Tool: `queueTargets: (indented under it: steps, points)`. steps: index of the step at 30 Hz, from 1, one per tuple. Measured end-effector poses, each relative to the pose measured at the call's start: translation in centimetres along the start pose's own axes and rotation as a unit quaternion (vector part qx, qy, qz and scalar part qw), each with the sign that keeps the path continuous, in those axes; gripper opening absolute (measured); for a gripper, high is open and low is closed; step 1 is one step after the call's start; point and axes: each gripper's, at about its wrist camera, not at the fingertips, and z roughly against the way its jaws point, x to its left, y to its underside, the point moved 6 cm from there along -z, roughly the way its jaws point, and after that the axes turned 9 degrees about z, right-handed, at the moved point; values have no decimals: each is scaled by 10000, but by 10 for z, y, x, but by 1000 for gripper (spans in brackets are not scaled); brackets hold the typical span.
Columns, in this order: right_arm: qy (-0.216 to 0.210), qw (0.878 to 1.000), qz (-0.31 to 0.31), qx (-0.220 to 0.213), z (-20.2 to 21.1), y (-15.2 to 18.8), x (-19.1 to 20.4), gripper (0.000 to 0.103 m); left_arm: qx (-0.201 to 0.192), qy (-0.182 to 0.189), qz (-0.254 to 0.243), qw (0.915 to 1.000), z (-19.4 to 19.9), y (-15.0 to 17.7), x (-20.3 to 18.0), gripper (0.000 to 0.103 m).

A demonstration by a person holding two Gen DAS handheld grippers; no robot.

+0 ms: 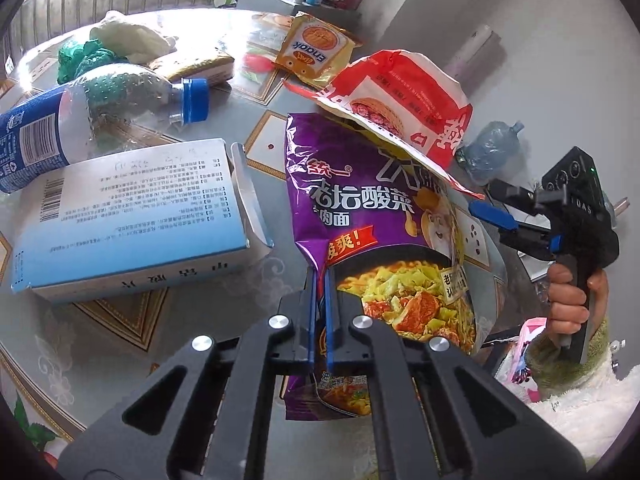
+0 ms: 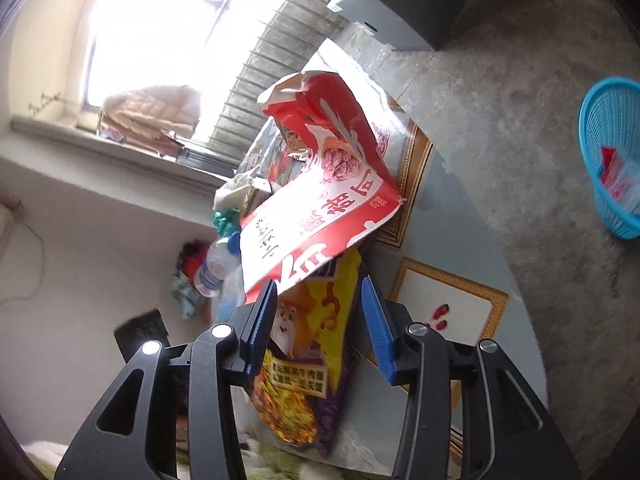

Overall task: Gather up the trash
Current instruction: 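Lift both bags off the table and turn toward the blue wastebasket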

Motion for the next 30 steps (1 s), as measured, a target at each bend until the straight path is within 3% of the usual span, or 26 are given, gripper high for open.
queueTargets:
  steps: [5, 10, 13, 15, 20, 30]
  points:
    - [-320, 9981, -530, -6, -18, -9, -10, 43, 16, -20, 37, 10000, -3, -1, -1, 2]
    - [-305, 9966, -754, -135, -29, -22, -14, 43, 14, -66, 6, 10000, -3, -1, -2, 2]
    - [-140, 9965, -799, -202, -31, -26, -18, 33, -8, -87, -50, 9999, -3, 1, -4, 2]
    - [-78, 9956, -911, -216, -33, -25, -24, 21, -14, -91, -83, 9999, -3, 1, -6, 1]
    - [-368, 9916, -1186, -371, -30, -19, -30, 5, -44, -114, -118, 9999, 0, 2, -9, 1]
    - [-1063, 9850, -965, -957, 12, -31, -6, 2, -314, 267, -244, 9989, 27, -9, -38, 0]
